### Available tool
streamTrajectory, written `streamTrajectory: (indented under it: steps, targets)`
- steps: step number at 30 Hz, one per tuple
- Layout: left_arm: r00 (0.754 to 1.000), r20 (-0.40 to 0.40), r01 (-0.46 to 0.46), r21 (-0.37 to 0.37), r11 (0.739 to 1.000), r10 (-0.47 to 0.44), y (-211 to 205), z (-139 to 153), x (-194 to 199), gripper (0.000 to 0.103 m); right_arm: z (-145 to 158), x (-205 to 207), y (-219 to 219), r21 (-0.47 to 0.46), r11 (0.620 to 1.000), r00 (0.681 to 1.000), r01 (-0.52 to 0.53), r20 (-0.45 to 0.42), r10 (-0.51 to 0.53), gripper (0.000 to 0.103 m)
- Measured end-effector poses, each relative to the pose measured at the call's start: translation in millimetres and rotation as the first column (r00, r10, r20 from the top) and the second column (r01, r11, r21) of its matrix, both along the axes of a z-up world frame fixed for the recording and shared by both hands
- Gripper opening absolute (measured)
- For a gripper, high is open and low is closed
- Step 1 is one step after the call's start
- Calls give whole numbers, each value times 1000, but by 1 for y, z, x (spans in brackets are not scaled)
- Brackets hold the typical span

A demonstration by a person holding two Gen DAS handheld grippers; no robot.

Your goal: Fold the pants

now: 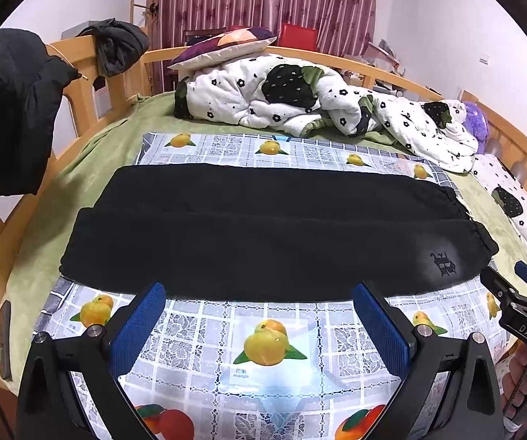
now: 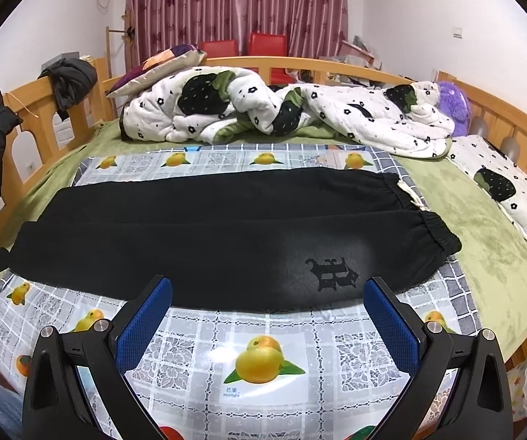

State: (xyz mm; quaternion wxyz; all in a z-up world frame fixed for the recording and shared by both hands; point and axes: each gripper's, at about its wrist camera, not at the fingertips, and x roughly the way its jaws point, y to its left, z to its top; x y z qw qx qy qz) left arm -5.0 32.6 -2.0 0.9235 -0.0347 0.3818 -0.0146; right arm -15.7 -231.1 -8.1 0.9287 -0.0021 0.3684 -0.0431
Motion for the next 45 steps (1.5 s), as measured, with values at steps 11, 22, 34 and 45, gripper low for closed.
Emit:
streamTrajectory:
  steps: [11, 22, 34, 45]
  targets:
    - [1000, 14, -5, 11, 1000, 4, 3, -1, -1, 103, 2, -3, 13, -48, 998, 999, -33, 29, 34, 102]
    - [999, 30, -24, -14, 1000, 25, 19, -23, 14, 102, -15, 10, -7, 37, 999, 1000, -12, 4, 12, 101]
    - [989, -99, -116, -99, 988, 106, 81, -88, 45, 102, -91, 36, -62, 115, 993, 988, 19, -154, -1, 75]
    - [966, -195, -219, -258, 941, 171, 135, -165, 63, 87, -129, 53, -98, 238, 968, 979, 84, -201, -36, 60]
